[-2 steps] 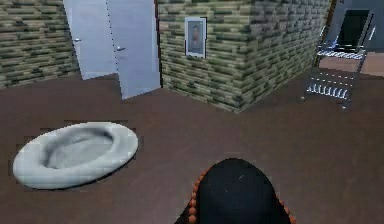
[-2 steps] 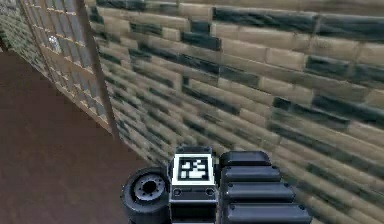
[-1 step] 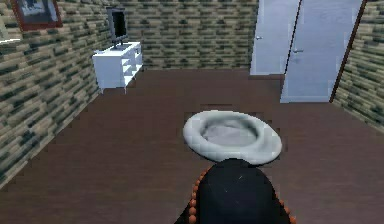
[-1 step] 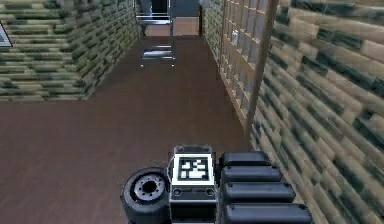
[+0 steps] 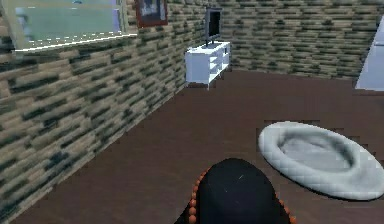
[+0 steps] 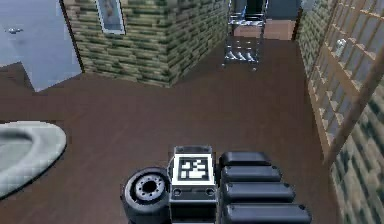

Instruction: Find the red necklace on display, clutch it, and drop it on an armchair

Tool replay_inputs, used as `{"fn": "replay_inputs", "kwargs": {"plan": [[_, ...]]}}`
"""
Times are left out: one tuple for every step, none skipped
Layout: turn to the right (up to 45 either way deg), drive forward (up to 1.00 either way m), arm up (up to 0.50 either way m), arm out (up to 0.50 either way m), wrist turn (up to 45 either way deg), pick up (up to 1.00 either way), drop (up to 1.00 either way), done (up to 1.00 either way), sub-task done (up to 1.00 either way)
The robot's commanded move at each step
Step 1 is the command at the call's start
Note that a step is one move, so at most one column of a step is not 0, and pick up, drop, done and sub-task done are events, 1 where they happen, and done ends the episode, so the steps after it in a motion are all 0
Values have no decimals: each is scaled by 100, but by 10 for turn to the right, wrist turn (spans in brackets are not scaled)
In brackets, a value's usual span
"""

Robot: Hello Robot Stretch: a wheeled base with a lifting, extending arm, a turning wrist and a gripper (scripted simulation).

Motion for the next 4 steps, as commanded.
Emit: {"fn": "replay_inputs", "kwargs": {"plan": [[0,100,0,0,0,0,0,0,0],[-60,0,0,0,0,0,0,0,0],[0,80,0,0,0,0,0,0,0],[270,0,0,0,0,0,0,0,0]]}}
